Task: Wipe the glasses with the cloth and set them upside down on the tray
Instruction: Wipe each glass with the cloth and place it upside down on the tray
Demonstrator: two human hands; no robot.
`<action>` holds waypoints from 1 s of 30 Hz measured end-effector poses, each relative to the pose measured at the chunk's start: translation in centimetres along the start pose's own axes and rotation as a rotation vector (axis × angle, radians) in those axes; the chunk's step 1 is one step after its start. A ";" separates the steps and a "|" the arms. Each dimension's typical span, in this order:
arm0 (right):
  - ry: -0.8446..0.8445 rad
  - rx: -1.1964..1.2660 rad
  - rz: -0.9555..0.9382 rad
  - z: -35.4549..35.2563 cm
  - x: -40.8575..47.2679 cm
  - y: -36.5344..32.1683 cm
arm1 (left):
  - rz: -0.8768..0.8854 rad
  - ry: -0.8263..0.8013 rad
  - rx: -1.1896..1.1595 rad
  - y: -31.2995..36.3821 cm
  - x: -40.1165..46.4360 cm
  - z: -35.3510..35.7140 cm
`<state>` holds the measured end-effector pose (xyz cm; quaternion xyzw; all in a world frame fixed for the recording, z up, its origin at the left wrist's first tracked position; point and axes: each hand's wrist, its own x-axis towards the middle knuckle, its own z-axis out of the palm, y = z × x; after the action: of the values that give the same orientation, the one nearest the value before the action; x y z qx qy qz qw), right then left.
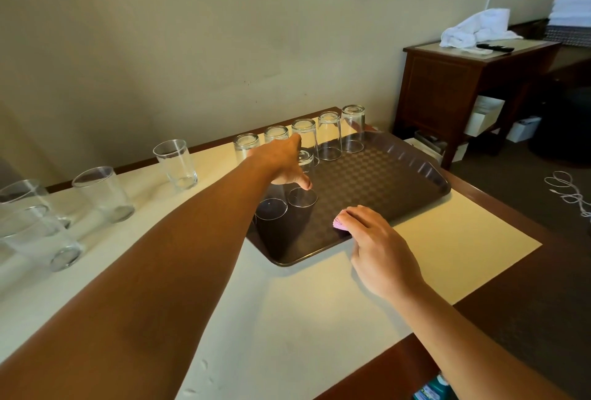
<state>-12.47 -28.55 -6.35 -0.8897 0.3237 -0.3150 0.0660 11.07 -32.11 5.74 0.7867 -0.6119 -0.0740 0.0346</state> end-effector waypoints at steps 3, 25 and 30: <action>0.006 -0.004 -0.011 0.1 0.0 0.1 | -0.005 0.000 -0.019 -0.2 -0.3 0.0; -0.104 -0.083 -0.007 -0.3 0.3 0.2 | 0.001 0.182 0.082 -2.1 -10.2 -1.5; -0.250 -0.048 -0.061 -1.8 1.0 -4.7 | -0.078 0.189 0.025 -5.1 -19.4 -0.2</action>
<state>-10.43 -25.33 -2.85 -0.9329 0.2930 -0.1955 0.0750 11.31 -12.08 6.67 0.8139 -0.5755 0.0072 0.0794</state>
